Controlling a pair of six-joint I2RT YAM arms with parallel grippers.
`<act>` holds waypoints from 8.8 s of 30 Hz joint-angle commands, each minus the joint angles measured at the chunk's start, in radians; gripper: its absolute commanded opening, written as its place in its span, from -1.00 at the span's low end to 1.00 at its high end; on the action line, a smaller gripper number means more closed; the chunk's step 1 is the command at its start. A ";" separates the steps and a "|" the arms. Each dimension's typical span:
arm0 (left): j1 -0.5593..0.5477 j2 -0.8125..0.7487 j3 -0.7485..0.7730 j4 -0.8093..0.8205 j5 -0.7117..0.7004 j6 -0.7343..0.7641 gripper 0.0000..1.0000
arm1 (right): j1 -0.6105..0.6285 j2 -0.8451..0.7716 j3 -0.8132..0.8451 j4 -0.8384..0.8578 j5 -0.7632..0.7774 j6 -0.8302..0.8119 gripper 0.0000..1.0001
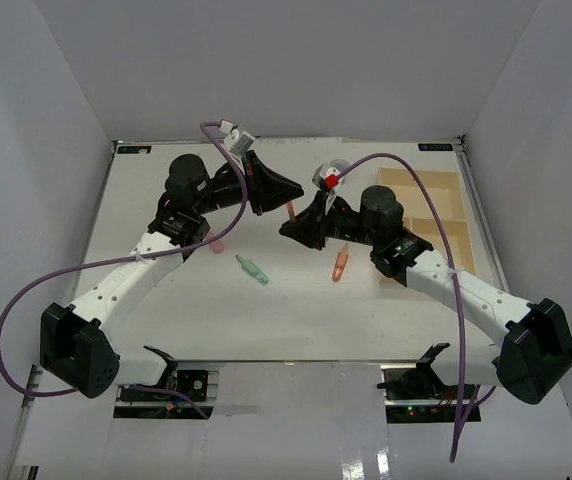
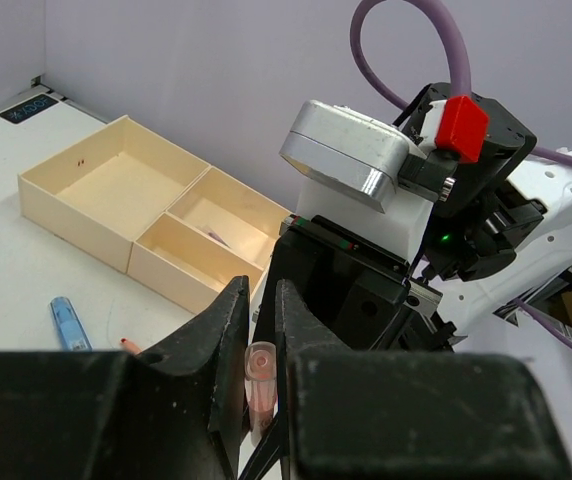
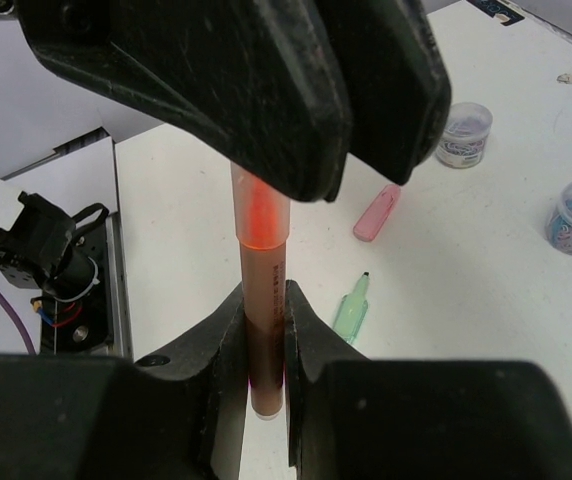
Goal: Sort the stationery into containers
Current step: Close the pen cap on the pen, then place the pen in the storage box, then pick up the stationery from the center of the board.
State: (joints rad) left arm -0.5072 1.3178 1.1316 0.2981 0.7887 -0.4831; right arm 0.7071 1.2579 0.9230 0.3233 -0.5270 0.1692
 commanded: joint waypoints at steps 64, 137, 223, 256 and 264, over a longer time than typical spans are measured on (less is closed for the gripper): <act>-0.097 0.081 -0.136 -0.120 0.080 -0.034 -1.00 | -0.107 0.017 0.295 0.364 -0.038 -0.036 -0.85; -0.162 0.109 -0.277 -0.223 0.181 -0.020 -1.00 | -0.161 0.043 0.522 0.439 0.016 -0.076 -0.85; 0.136 -0.052 -0.174 -0.493 -0.565 0.118 0.96 | -0.643 0.030 -0.092 -0.552 0.723 -0.105 -0.70; 0.136 -0.035 -0.194 -0.524 -0.713 0.135 0.96 | -0.290 0.064 0.075 -0.497 0.832 0.130 0.60; 0.136 -0.009 -0.184 -0.544 -0.747 0.132 0.96 | -0.187 0.377 0.233 -0.446 0.952 0.263 0.65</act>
State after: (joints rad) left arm -0.3710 1.3067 0.9413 -0.2314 0.0708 -0.3489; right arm 0.5056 1.5761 1.0695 -0.1757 0.3309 0.3542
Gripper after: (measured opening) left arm 0.978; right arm 0.822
